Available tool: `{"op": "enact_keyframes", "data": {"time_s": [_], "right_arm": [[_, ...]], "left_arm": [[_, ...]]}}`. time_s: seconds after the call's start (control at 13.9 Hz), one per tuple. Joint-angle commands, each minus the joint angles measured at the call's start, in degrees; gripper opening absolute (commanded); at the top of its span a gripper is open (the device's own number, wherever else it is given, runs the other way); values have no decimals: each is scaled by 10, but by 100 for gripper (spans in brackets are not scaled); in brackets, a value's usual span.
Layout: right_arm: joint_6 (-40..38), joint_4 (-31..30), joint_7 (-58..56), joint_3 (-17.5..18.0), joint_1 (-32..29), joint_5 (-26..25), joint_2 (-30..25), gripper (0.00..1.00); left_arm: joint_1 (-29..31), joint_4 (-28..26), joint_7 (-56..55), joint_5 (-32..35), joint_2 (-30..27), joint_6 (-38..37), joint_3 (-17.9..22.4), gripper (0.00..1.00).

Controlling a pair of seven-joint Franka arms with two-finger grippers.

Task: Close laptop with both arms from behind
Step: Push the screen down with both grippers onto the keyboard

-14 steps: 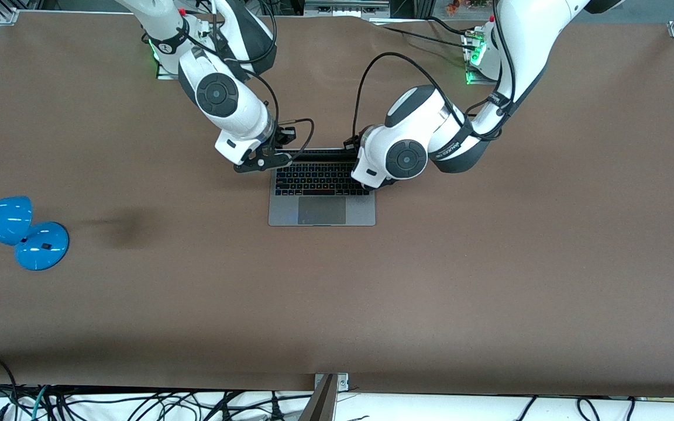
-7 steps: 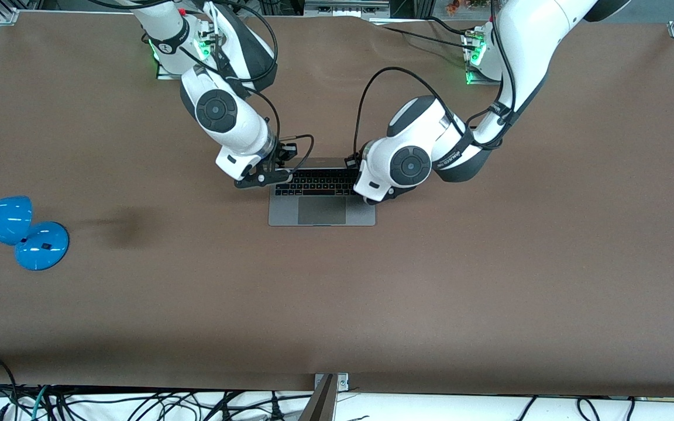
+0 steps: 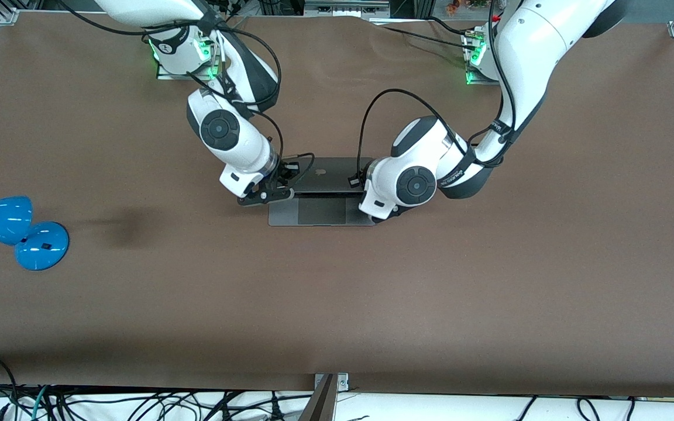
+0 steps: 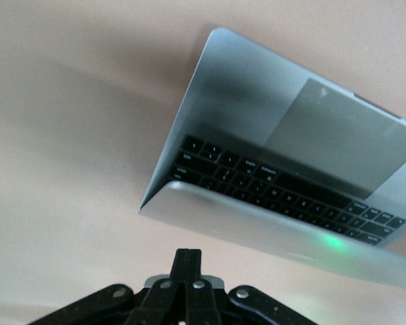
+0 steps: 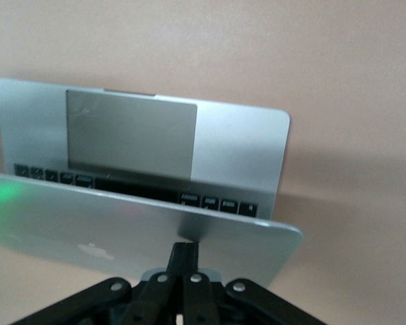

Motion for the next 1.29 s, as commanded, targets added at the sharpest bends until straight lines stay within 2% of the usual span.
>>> {"op": "enact_keyframes", "data": {"time_s": [0.0, 0.29, 0.5, 0.72, 0.93, 1.22], "right_arm": [[17, 17, 5, -4, -1, -19, 24, 0], [20, 46, 5, -16, 0, -34, 58, 0], [20, 73, 6, -19, 1, -46, 86, 0], [20, 88, 6, -26, 0, -51, 104, 0], [24, 115, 6, -35, 4, -55, 130, 0], [48, 122, 6, -43, 6, -55, 151, 0]], "left_arm": [[-5, 26, 5, 25, 26, 7, 2, 0], [-9, 26, 14, 29, 45, 43, 15, 0], [-43, 42, 20, 28, 58, 57, 55, 0], [-57, 69, 23, 29, 85, 58, 72, 0], [-76, 71, 26, 28, 93, 69, 97, 0], [-78, 78, 26, 29, 106, 81, 101, 0]]}}
